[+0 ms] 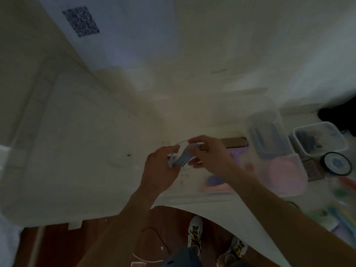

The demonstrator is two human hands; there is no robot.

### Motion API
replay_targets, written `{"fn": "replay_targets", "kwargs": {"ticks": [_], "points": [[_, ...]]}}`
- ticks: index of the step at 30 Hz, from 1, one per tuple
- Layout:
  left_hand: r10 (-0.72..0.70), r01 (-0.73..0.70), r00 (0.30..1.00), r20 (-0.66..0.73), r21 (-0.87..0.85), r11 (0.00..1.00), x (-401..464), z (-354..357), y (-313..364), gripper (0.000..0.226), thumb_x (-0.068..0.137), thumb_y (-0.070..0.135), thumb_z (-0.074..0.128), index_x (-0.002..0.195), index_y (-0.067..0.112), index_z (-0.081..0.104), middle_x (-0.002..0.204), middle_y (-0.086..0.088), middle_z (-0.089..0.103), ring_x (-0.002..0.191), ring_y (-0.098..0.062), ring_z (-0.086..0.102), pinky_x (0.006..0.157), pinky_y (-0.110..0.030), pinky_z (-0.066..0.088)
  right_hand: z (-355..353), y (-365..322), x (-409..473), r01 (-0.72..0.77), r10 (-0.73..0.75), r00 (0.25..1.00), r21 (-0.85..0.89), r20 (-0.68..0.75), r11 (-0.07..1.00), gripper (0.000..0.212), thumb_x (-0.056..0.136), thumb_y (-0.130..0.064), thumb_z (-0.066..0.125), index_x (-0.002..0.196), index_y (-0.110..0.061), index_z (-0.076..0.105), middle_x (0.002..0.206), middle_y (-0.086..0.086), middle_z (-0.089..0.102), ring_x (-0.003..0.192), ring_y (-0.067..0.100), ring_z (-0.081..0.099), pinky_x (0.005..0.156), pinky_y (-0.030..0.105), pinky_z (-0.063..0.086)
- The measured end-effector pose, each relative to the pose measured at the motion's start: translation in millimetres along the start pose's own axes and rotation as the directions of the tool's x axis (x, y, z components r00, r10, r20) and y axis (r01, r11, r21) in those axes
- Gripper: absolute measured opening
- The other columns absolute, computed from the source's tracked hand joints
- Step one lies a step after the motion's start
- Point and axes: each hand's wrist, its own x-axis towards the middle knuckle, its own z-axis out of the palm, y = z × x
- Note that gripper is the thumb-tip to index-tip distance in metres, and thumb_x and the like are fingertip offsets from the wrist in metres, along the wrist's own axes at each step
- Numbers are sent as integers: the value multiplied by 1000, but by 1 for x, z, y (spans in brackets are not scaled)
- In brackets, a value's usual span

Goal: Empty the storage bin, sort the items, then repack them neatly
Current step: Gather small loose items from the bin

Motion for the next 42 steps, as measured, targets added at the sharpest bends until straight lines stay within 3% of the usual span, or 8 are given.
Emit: {"fn": "replay_targets", "kwargs": {"ticks": [5,9,14,20,24,28,35,42], "points": [[-30,30,999,13,-8,1000,6,-3,-5,47,82,1,68,127,14,65,124,-3,68,110,-21,66,94,-40,54,-28,9,8,122,-170,961,-217,-218,969,15,91,-13,64,105,-18,68,93,-4,73,51,10,68,53,21,56],[-57,57,998,-7,-22,998,8,-2,-8,51,81,0,71,129,15,64,126,-1,67,112,-19,65,95,-41,55,-42,36,43,-76,-63,919,-333,-389,940,11,87,-16,61,92,-21,69,90,0,73,69,17,72,69,25,55],[-85,86,996,-27,33,996,9,-3,-14,51,81,-1,67,129,17,65,126,1,67,112,-17,65,97,-37,54,-34,88,81,53,133,986,-936,105,348,47,84,-43,68,115,-10,57,114,11,62,109,30,60,86,35,48],[-75,75,997,-5,42,996,3,2,-15,52,82,-2,65,131,15,63,129,-2,66,115,-19,64,99,-39,53,-23,92,98,185,64,976,-952,207,245,31,95,-26,51,117,-4,52,117,18,62,111,37,59,86,39,48],[-46,46,999,7,57,997,1,3,-16,51,82,-1,67,131,13,63,128,-4,66,114,-21,64,100,-39,52,-53,76,97,169,150,961,-926,231,338,32,90,-26,57,115,-5,53,114,16,63,106,34,61,69,31,39],[-56,55,998,16,47,997,3,6,-15,49,82,-2,66,128,15,65,127,-3,67,112,-19,64,100,-29,49,-75,83,69,250,271,907,-930,323,271,34,96,-24,46,120,-3,57,115,13,65,105,30,62,78,30,46],[-18,14,999,48,80,997,5,10,-12,47,82,1,66,127,15,66,127,-1,67,113,-18,64,100,-27,48,-57,110,54,515,352,758,-835,550,195,67,73,-49,76,123,-9,54,119,11,59,110,29,56,88,34,45],[-22,19,998,52,59,998,4,8,-14,49,83,-1,65,130,15,64,129,-3,65,115,-20,63,103,-33,49,-49,125,54,563,287,777,-823,560,79,35,83,-28,64,112,-11,57,116,14,62,108,32,60,84,35,47]]}}
